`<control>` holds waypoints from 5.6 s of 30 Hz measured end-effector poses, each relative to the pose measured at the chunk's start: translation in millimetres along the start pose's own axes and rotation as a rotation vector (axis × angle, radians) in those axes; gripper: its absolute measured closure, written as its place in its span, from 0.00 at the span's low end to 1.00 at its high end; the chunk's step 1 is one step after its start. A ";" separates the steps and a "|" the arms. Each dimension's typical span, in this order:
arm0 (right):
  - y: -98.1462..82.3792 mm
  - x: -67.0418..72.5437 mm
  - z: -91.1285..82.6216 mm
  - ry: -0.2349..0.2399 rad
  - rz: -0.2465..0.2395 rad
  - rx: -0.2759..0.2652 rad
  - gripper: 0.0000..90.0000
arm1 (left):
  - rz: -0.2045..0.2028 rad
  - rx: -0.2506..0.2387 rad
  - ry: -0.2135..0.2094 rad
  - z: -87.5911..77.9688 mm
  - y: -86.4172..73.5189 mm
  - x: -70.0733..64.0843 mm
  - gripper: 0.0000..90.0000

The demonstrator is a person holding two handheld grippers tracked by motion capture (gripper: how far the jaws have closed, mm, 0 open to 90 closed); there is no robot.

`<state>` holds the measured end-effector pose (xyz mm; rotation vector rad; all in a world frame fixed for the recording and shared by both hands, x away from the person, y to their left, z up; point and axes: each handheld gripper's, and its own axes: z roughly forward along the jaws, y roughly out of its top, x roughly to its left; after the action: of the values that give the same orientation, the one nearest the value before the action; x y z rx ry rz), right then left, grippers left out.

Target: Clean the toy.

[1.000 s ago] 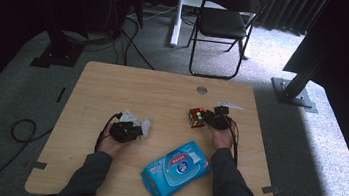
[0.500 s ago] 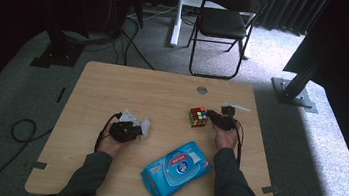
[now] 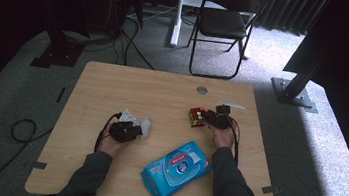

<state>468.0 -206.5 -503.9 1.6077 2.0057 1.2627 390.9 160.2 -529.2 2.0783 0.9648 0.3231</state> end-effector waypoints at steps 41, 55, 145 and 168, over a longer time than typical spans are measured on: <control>-13.3 -41.3 -8.2 0.155 0.338 -0.074 0.92 | 0.004 0.002 -0.002 0.4 0.2 -0.5 0.90; -5.7 -16.6 -3.8 0.037 0.128 -0.013 0.74 | 0.006 0.006 -0.003 1.3 -0.1 -0.5 0.90; -15.5 -33.1 -10.5 -0.042 0.252 0.010 0.78 | 0.007 0.001 -0.006 1.8 -0.2 -2.0 0.88; 5.8 -8.6 -13.1 -0.039 0.064 -0.038 0.39 | 0.009 0.001 -0.005 1.8 0.0 -1.9 0.87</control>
<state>465.8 -220.1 -494.5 1.6777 1.9100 1.2733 390.4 157.8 -530.1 2.0837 0.9534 0.3217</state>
